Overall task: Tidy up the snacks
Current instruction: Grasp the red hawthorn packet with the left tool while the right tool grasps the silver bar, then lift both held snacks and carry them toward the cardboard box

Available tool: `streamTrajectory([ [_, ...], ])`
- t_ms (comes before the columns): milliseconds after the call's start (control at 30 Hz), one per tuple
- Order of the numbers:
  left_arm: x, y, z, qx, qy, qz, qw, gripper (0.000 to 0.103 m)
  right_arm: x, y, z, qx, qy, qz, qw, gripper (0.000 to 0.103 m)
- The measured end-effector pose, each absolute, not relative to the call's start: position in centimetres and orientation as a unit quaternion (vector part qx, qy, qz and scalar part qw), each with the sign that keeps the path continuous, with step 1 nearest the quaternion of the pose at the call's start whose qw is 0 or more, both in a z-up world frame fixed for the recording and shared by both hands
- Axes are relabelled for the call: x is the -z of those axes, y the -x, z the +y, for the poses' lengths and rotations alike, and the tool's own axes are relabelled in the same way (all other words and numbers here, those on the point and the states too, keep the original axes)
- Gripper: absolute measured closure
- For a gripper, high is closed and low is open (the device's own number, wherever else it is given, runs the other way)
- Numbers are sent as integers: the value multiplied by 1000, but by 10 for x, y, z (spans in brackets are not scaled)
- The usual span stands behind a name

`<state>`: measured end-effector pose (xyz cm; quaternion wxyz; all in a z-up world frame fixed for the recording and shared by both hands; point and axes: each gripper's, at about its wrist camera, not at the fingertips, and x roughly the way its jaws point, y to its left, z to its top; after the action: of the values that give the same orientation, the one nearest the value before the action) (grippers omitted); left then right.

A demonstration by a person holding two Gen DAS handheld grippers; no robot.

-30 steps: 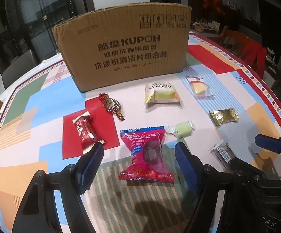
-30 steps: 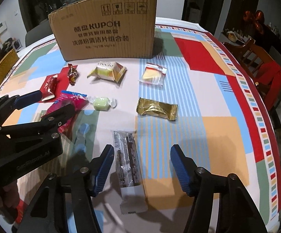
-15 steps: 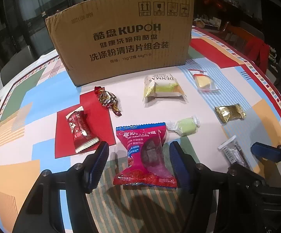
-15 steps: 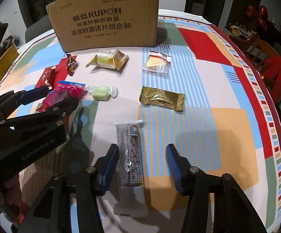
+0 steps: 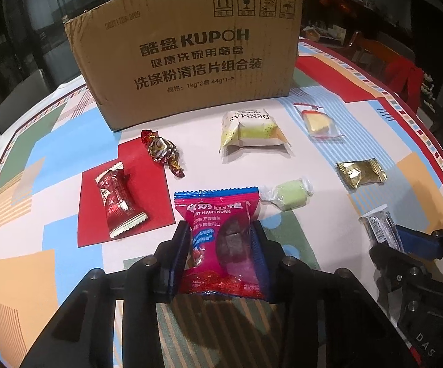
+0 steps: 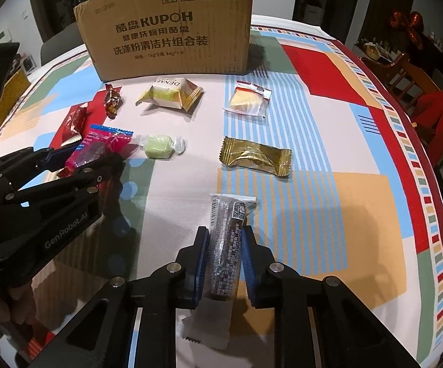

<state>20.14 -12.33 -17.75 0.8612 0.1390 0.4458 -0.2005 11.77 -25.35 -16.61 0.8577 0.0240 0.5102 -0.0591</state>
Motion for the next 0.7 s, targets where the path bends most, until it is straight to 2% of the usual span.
streamTrajectory([
  [700,153,-195,-115,193,-129,430,873,68,148,-118,-261,68,-27,489,869,83],
])
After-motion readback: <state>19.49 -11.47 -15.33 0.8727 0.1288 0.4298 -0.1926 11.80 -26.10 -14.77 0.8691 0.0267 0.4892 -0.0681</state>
